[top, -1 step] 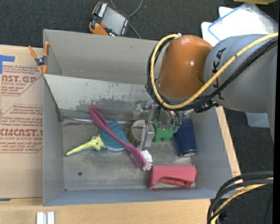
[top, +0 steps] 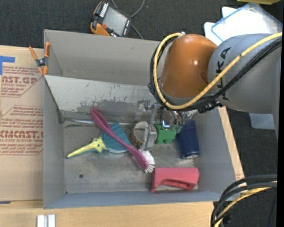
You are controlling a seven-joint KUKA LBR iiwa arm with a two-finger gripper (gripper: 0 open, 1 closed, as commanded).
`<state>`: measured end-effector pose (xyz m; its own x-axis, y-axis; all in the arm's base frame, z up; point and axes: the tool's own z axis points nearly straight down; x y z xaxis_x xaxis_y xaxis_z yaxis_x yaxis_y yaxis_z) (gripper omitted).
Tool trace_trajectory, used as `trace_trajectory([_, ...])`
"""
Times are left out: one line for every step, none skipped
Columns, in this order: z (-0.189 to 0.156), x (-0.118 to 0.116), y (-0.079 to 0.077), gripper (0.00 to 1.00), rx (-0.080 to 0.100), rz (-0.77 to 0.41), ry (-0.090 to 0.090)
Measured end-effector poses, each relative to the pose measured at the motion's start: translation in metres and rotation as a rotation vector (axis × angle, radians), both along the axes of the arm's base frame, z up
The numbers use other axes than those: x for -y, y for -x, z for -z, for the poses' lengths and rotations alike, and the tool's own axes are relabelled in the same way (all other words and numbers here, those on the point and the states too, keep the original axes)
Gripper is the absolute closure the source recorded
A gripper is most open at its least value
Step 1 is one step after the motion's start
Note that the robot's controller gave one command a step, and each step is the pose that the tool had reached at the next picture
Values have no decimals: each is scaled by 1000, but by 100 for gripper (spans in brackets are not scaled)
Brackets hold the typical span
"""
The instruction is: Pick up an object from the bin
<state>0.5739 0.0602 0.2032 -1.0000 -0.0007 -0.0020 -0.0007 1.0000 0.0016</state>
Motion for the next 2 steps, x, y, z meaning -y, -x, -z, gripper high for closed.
trace_trajectory([129,-122,-14,0,6,-26,6])
trace_trajectory([74,-152,-3,0,13,-67,1])
